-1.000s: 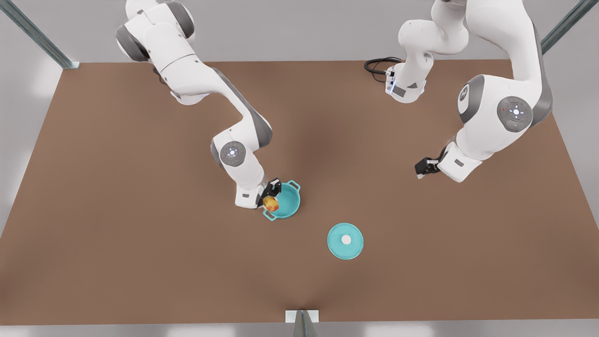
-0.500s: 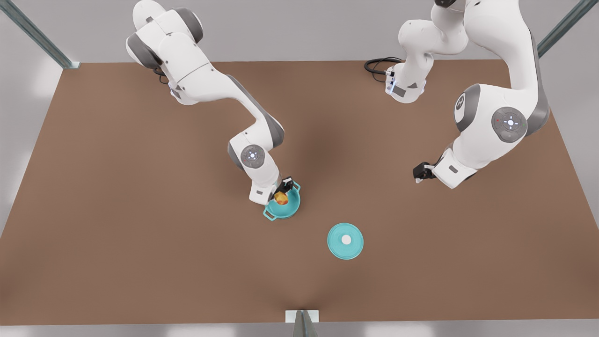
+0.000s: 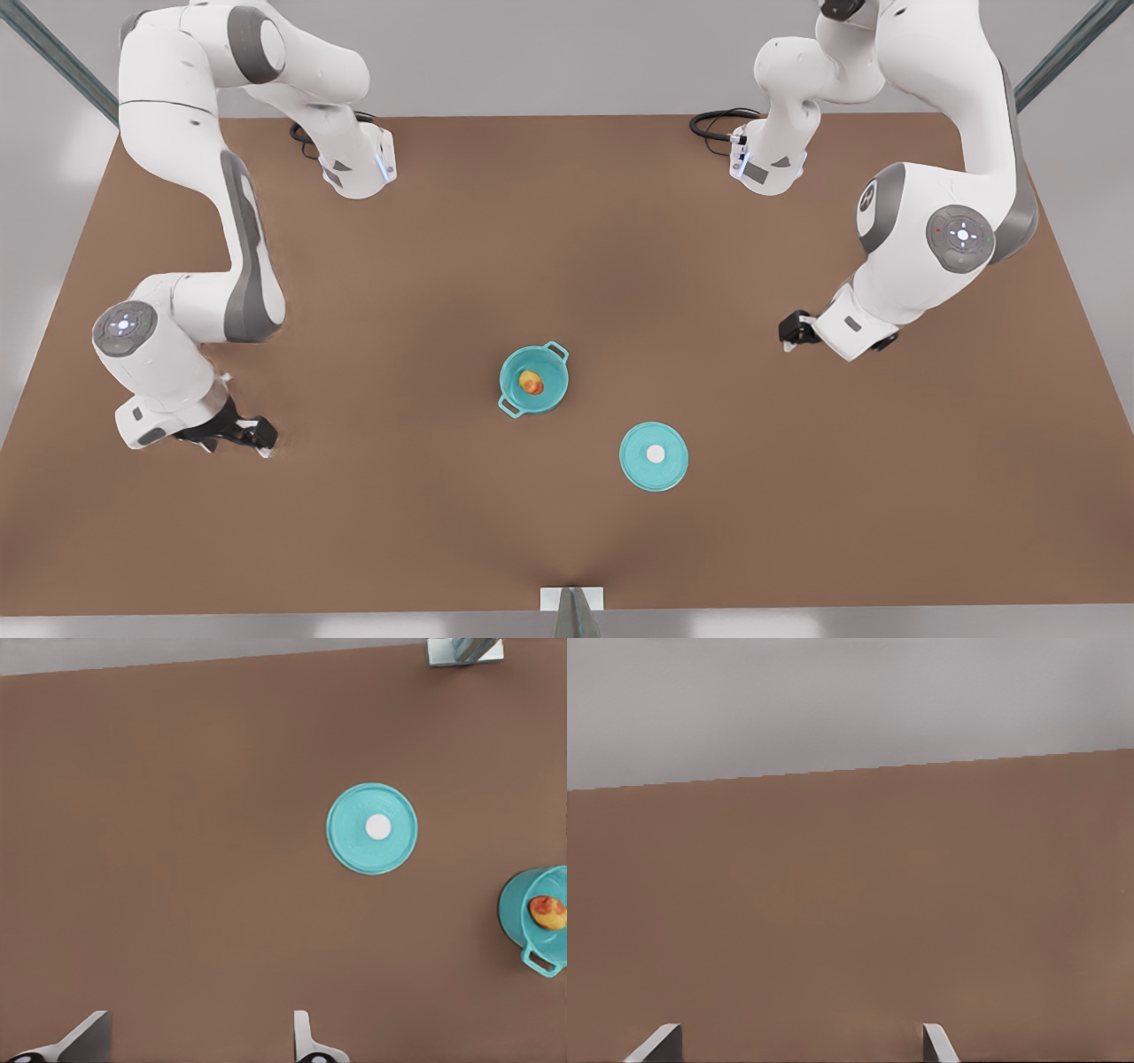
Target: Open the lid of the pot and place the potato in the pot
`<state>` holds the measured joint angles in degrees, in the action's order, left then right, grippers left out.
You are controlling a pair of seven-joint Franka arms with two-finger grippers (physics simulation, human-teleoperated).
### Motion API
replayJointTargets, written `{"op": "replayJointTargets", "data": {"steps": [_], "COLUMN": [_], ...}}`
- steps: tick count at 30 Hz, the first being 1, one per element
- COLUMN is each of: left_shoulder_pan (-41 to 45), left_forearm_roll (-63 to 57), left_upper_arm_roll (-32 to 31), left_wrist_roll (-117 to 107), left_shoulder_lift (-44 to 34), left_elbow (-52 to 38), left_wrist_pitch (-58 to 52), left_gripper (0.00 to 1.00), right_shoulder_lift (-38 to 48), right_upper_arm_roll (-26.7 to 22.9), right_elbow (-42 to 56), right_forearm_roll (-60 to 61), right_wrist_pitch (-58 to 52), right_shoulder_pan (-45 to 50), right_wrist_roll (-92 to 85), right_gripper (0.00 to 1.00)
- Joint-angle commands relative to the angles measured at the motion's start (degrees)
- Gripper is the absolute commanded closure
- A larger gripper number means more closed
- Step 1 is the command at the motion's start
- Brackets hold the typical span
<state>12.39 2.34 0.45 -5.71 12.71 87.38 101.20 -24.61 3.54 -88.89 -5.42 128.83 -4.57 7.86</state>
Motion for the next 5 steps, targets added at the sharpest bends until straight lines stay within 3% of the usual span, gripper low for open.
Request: {"op": "replayJointTargets", "data": {"steps": [1,5], "left_shoulder_pan": [-0.08,-0.08], "left_forearm_roll": [0.21,0.65], "left_upper_arm_roll": [-0.01,-0.01], "left_wrist_roll": [1.4,1.05], "left_shoulder_lift": [0.13,0.13], "left_elbow": [-0.46,-0.46], "left_wrist_pitch": [0.14,0.14], "left_gripper": [0.0,0.0], "right_shoulder_lift": [0.44,1.06], "right_upper_arm_roll": [0.15,0.59], "right_elbow": [0.74,0.3], "right_forearm_roll": [1.37,1.73], "right_wrist_pitch": [-6.14,-8.33], "right_shoulder_pan": [-2.02,-1.93], "right_wrist_roll": [-21.84,-21.84], "right_gripper": [0.0,0.0]}}
